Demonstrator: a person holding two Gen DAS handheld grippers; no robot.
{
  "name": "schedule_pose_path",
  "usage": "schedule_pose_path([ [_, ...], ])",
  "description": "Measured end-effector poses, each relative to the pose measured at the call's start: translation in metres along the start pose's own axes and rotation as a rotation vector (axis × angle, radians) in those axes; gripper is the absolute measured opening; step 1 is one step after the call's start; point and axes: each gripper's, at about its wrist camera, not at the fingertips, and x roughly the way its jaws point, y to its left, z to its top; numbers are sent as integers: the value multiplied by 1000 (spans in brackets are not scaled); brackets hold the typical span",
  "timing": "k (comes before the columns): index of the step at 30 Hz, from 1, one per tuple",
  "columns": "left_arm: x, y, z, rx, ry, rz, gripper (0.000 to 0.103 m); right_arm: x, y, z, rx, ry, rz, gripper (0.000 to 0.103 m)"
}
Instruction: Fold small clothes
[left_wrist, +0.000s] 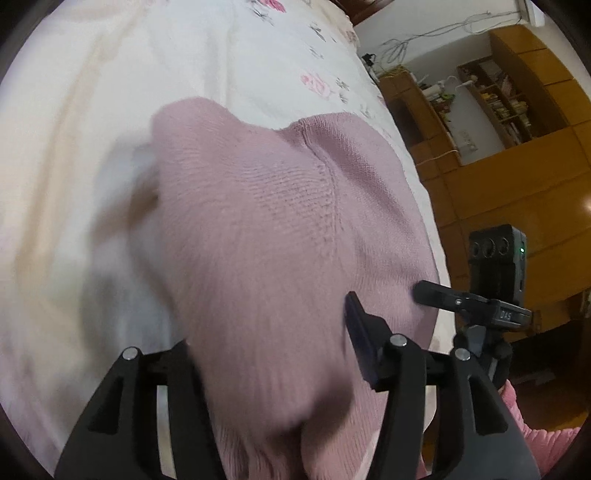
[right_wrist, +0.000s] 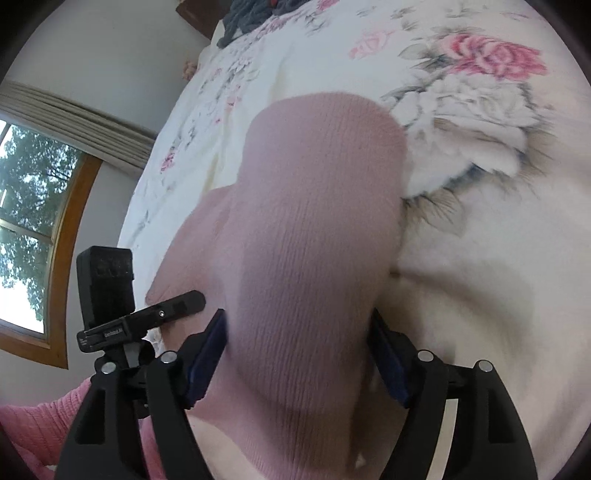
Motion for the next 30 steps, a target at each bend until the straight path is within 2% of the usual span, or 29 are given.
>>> schedule_pose_path([
  [4,-34,-24,-25,69,-57,117,53,-20,-6,-31,20,15,13,76],
  [7,-56,-49,-43,137,-107,159,57,-27,-9,-59,27,34,4,76],
  [8,-59,-53,-49,155,-115,170,61,-28,-11,-69,28,39,0,76],
  [10,-59,-64,-62,187,-113,176,64,-26,-12,-79,26,43,-10,76],
  [12,-45,-68,-71,176,-78,197,63,-16,-13,-86,36,63,-9,74],
  [13,-41,-64,-75,162,-63,204,63,-10,-12,-88,36,74,-15,67],
  [14,-37,-60,-78,147,-47,223,61,-4,-12,-89,39,87,-14,54],
  [16,-30,-48,-83,128,-20,291,59,1,-15,-92,74,101,28,36],
  [17,-29,-43,-84,124,-13,314,59,-2,-14,-93,76,96,30,30],
  [19,-28,-32,-84,100,7,338,60,-13,-6,-95,37,83,15,25],
  [22,-24,-21,-84,81,30,349,63,-21,3,-96,-4,86,-37,24],
  [25,-21,-13,-88,70,40,357,64,-3,3,-93,5,124,-84,24],
  [30,-31,-15,-92,51,37,360,64,-1,0,-92,48,121,-79,28],
])
